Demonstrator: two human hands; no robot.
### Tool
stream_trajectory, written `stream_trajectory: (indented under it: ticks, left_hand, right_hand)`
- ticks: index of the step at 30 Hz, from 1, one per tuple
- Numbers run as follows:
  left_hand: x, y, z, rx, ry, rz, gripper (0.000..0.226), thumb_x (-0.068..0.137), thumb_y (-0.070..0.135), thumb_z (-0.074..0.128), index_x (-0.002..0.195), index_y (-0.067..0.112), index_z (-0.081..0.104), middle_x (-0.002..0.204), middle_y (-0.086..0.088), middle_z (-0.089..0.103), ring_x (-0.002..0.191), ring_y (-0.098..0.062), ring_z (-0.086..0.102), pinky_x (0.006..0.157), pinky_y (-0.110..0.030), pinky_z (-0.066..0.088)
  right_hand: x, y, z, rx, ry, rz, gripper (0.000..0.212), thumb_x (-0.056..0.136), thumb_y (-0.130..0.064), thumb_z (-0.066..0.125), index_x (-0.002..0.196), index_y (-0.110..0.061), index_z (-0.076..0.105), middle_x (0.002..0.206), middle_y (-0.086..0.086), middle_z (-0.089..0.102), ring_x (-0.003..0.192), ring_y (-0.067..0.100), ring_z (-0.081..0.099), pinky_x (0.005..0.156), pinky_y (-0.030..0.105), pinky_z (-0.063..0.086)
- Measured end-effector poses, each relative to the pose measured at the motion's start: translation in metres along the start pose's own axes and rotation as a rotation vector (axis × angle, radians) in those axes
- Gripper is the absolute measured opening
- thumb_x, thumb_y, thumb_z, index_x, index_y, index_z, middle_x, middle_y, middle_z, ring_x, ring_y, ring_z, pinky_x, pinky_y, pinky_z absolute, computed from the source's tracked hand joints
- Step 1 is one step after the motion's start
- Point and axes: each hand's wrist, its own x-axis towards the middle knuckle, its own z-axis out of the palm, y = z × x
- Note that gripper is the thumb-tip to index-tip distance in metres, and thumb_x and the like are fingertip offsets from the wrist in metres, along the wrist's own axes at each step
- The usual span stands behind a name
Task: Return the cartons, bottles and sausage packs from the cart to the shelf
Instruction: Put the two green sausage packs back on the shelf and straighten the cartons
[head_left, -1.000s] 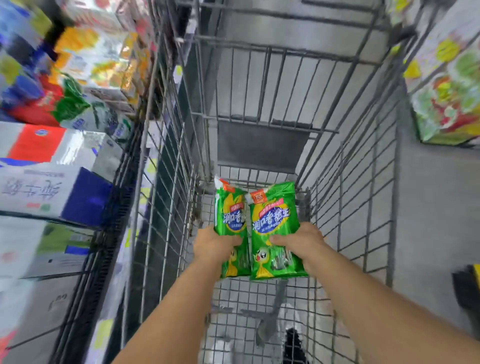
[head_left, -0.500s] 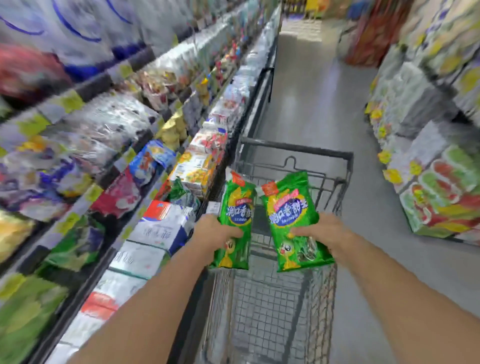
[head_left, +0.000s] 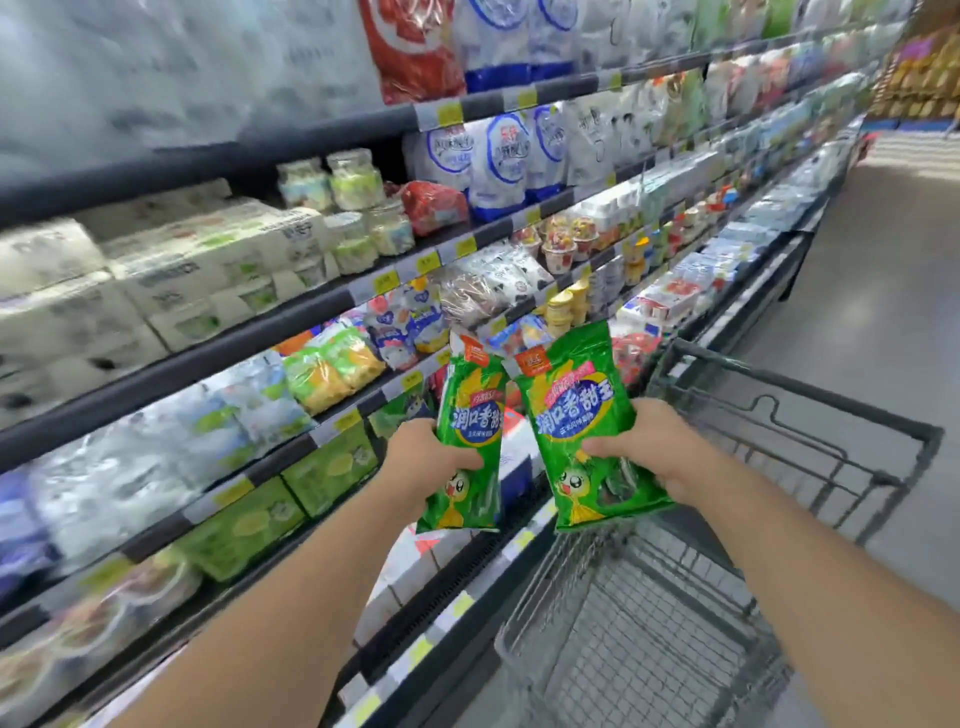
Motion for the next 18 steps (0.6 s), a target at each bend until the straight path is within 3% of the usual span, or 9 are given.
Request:
stream_trajectory:
  ticks: [2, 4, 5, 8, 14, 15, 18]
  left_hand:
    - [-0.026, -0.019, -0.030, -0.044, 0.081, -0.046, 0.024, 0.068, 0.008, 0.087, 0.088, 0.011, 0.072, 0.090, -0.014, 0.076, 0.082, -0.031, 0.073, 0.073, -0.047, 0.062]
    - [-0.054, -0.039, -0.065, -0.097, 0.162, -0.087, 0.023, 0.069, 0.006, 0.086, 0.086, 0.013, 0.073, 0.090, -0.012, 0.077, 0.082, -0.031, 0.074, 0.074, -0.048, 0.062]
    - [-0.068, -0.051, -0.084, -0.124, 0.212, -0.105, 0.022, 0.069, 0.006, 0.086, 0.084, 0.015, 0.073, 0.088, -0.012, 0.077, 0.081, -0.031, 0.075, 0.074, -0.050, 0.062]
    - [-0.112, -0.082, -0.145, -0.149, 0.381, -0.146, 0.023, 0.069, 0.009, 0.086, 0.083, 0.020, 0.072, 0.083, -0.008, 0.077, 0.076, -0.028, 0.075, 0.070, -0.046, 0.063]
    - [-0.205, -0.155, -0.256, -0.281, 0.637, -0.222, 0.029, 0.069, 0.004, 0.085, 0.095, 0.008, 0.074, 0.084, -0.012, 0.077, 0.074, -0.028, 0.074, 0.071, -0.045, 0.063]
    - [-0.221, -0.170, -0.274, -0.290, 0.676, -0.230, 0.029, 0.069, 0.004, 0.086, 0.096, 0.007, 0.074, 0.082, -0.011, 0.076, 0.074, -0.028, 0.074, 0.070, -0.045, 0.063]
    - [-0.273, -0.210, -0.326, -0.289, 0.759, -0.249, 0.019, 0.074, 0.006, 0.084, 0.084, 0.010, 0.068, 0.073, -0.006, 0.071, 0.065, -0.021, 0.068, 0.052, -0.026, 0.056]
  right_hand:
    - [-0.003, -0.012, 0.034, -0.026, -0.093, -0.047, 0.046, 0.069, -0.012, 0.090, 0.107, -0.009, 0.064, 0.112, 0.013, 0.072, 0.100, 0.028, 0.069, 0.094, 0.047, 0.054]
    - [-0.010, -0.028, 0.073, -0.056, -0.184, -0.090, 0.078, 0.066, -0.023, 0.092, 0.131, -0.007, 0.051, 0.130, 0.011, 0.060, 0.117, 0.031, 0.058, 0.101, 0.043, 0.047]
    - [-0.016, -0.036, 0.095, -0.059, -0.237, -0.109, 0.084, 0.068, -0.023, 0.091, 0.136, -0.005, 0.046, 0.134, 0.011, 0.057, 0.121, 0.031, 0.054, 0.101, 0.040, 0.045]
    - [-0.037, -0.061, 0.161, -0.081, -0.383, -0.179, 0.074, 0.063, -0.025, 0.093, 0.119, -0.002, 0.050, 0.121, 0.012, 0.063, 0.111, 0.027, 0.059, 0.100, 0.041, 0.046]
    - [-0.090, -0.101, 0.310, -0.177, -0.614, -0.303, 0.108, 0.021, -0.051, 0.098, 0.111, -0.002, 0.061, 0.121, 0.029, 0.064, 0.109, 0.040, 0.065, 0.097, 0.058, 0.050]
    - [-0.102, -0.105, 0.338, -0.168, -0.654, -0.304, 0.107, 0.022, -0.049, 0.097, 0.111, -0.001, 0.060, 0.120, 0.030, 0.064, 0.108, 0.040, 0.066, 0.095, 0.059, 0.050]
    - [-0.156, -0.119, 0.415, -0.179, -0.741, -0.327, 0.089, 0.034, -0.043, 0.096, 0.107, -0.003, 0.063, 0.109, 0.024, 0.070, 0.102, 0.038, 0.069, 0.094, 0.056, 0.053]
